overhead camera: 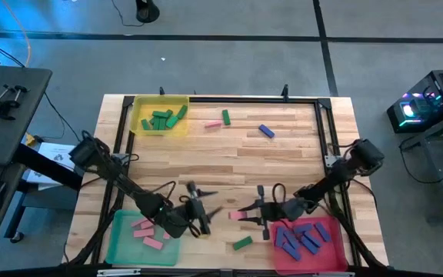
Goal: Sort blocks
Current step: Put the pink block into the green bin
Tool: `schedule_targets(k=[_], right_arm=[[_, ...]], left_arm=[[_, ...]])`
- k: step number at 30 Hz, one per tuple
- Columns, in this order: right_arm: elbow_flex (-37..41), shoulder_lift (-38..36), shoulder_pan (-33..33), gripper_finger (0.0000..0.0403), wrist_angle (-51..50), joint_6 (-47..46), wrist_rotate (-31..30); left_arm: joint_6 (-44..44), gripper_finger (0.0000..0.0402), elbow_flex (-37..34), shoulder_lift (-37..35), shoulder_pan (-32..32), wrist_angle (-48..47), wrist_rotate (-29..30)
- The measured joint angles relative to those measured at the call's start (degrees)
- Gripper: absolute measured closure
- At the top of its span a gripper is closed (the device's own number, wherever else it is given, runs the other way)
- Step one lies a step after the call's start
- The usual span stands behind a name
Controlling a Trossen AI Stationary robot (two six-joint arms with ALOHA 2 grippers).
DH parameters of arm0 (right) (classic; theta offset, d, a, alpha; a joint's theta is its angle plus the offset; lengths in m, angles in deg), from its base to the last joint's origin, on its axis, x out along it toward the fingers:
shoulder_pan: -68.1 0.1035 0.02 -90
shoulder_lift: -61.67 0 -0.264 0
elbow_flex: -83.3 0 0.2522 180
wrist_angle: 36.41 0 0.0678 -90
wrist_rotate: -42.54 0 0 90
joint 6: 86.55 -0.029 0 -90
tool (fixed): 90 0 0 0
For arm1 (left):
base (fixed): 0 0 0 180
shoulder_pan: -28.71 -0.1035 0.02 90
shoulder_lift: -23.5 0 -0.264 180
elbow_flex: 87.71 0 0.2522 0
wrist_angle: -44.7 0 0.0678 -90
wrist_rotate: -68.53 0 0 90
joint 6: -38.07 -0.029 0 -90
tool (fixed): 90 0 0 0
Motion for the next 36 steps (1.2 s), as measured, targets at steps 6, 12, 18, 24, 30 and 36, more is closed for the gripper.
schedule_targets(k=[6,12,18,24,30,36], right_arm=[[-1.92,-3.03,2.83,0.0328,3.77,8.13,-3.52],[-4.63,-3.10,3.60,0.0328,2.79,11.19,-6.48],[-4.91,-3.10,3.64,0.0328,3.41,11.73,-6.43],[-4.91,-3.10,3.64,0.0328,3.51,11.69,-6.40],[-4.91,-3.10,3.64,0.0328,3.29,11.58,-6.27],[-4.91,-3.10,3.64,0.0328,3.20,11.37,-5.54]], left_arm=[[-16.87,0.0161,0.05,8.27,-0.81,28.95,-10.07],[-21.26,0.0161,0.62,13.08,-2.39,45.50,-20.18],[-21.48,0.0161,1.81,13.80,-3.10,46.74,-23.84],[-23.80,0.0161,2.10,13.74,-2.99,48.43,-23.61],[-23.90,0.0193,2.10,13.75,-2.99,49.96,-23.53],[-24.38,0.0278,2.10,13.75,-2.99,50.48,-23.41]])
